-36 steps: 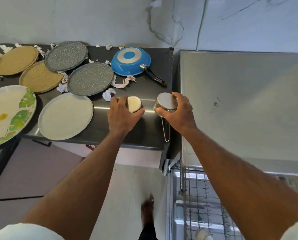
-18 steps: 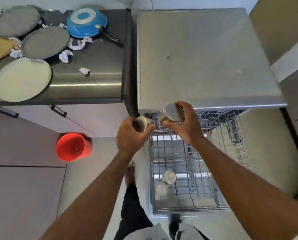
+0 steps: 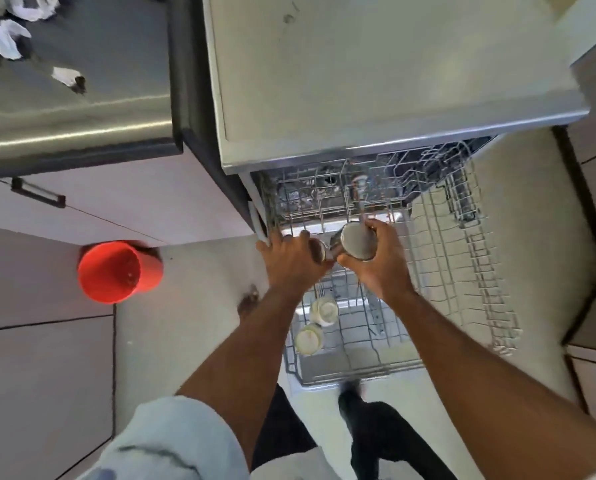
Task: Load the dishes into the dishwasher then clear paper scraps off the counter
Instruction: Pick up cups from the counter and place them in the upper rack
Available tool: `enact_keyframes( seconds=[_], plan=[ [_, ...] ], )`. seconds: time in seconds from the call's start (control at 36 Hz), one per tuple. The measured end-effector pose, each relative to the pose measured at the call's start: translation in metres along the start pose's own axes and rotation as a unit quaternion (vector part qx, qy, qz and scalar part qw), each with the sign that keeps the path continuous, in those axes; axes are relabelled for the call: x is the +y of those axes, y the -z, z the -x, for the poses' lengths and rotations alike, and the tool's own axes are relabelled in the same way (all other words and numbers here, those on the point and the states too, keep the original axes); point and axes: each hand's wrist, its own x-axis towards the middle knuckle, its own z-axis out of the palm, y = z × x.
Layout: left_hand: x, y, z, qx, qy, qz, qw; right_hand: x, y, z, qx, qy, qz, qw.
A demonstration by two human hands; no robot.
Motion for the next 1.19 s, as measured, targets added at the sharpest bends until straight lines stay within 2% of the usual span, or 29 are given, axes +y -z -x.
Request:
enact_keyframes(
  seconds=[0.14, 0.22, 0.44, 0.69, 0.78, 0.86, 0.97, 1.08, 1.19],
  plan=[
    [0.0, -0.018, -0.021, -0.043, -0.073, -0.121, 0.989, 0.022, -0.007, -0.007, 0.007, -0.028, 0.003, 1.0],
    [0.001, -0.026, -0.034, -0.054, -0.081, -0.173, 0.98, 0.029, -0.012, -0.015, 0.01, -0.037, 0.0, 0.999],
    [-0.004, -0.047, -0.054, -0.105, -0.088, -0.224, 0.965, 0.035, -0.034, -0.041, -0.02, -0.055, -0.02, 0.998],
    [-0.005, -0.047, -0.058, -0.167, -0.088, -0.252, 0.949, 0.039, -0.052, -0.055, -0.035, -0.057, 0.032, 0.997],
    [-0.005, -0.037, -0.056, -0.138, -0.103, -0.268, 0.948, 0.036, -0.058, -0.06, -0.045, -0.033, 0.051, 0.997],
    [-0.016, -0.025, -0.049, -0.052, -0.128, -0.202, 0.97, 0.027, -0.064, -0.068, -0.085, -0.027, 0.057, 0.994],
    [-0.045, -0.02, -0.049, 0.012, -0.181, -0.147, 0.972, 0.01, -0.074, -0.079, -0.145, -0.032, 0.061, 0.987],
    [-0.064, -0.011, -0.049, 0.031, -0.192, -0.131, 0.972, -0.002, -0.089, -0.087, -0.169, -0.003, 0.115, 0.979],
    [-0.074, -0.012, -0.049, 0.002, -0.199, -0.137, 0.97, -0.005, -0.1, -0.091, -0.178, 0.018, 0.189, 0.965]
  ],
)
